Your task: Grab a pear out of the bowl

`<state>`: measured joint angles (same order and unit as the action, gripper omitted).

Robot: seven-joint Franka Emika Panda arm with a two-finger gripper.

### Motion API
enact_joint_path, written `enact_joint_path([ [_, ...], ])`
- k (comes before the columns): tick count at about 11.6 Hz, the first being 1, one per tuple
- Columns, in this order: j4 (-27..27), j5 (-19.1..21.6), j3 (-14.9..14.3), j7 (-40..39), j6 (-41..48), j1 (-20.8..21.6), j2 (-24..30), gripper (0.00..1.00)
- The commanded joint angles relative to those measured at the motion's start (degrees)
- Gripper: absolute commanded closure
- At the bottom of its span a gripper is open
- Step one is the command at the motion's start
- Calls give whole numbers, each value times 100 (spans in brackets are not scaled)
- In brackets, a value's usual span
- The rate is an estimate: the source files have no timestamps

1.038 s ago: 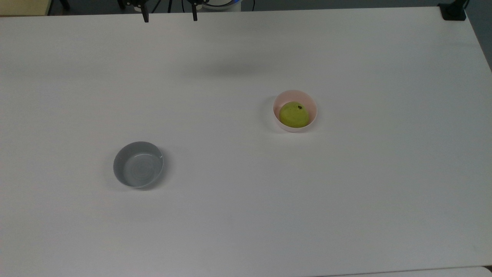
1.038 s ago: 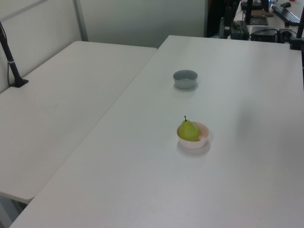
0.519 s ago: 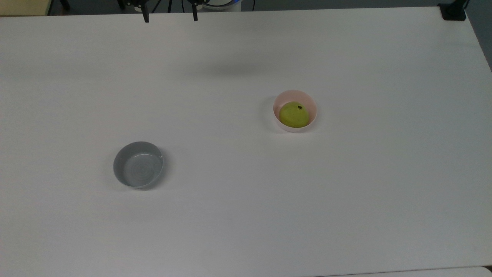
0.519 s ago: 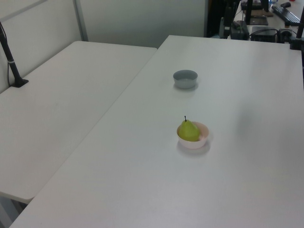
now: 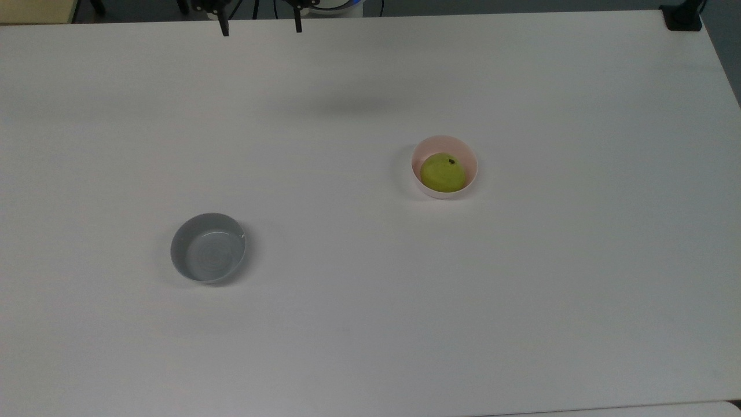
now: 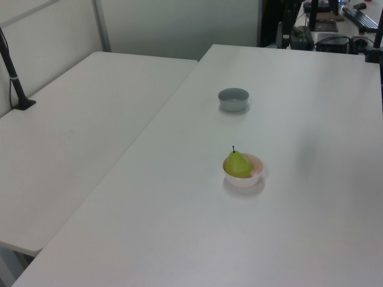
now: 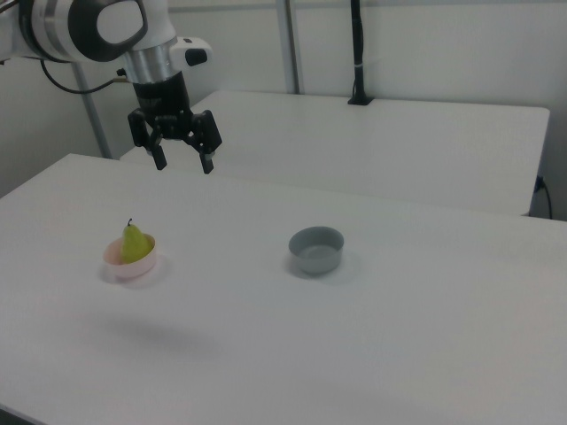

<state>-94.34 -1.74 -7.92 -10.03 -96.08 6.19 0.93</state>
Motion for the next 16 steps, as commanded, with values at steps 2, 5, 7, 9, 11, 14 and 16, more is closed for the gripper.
enact_joint_path([
  [2,-287,24,-114,-596,-480,724,-119,0],
  [5,-296,103,-114,-491,-797,1189,-444,0],
  [7,-261,42,-114,-168,-885,1567,-803,0],
  [9,-287,59,-61,44,-1306,1727,-1085,0],
  [11,-313,51,-61,212,-1710,1929,-1410,0],
  [14,-313,59,-8,247,-2080,2070,-1806,0],
  [16,-313,103,35,273,-2247,2158,-2000,0],
])
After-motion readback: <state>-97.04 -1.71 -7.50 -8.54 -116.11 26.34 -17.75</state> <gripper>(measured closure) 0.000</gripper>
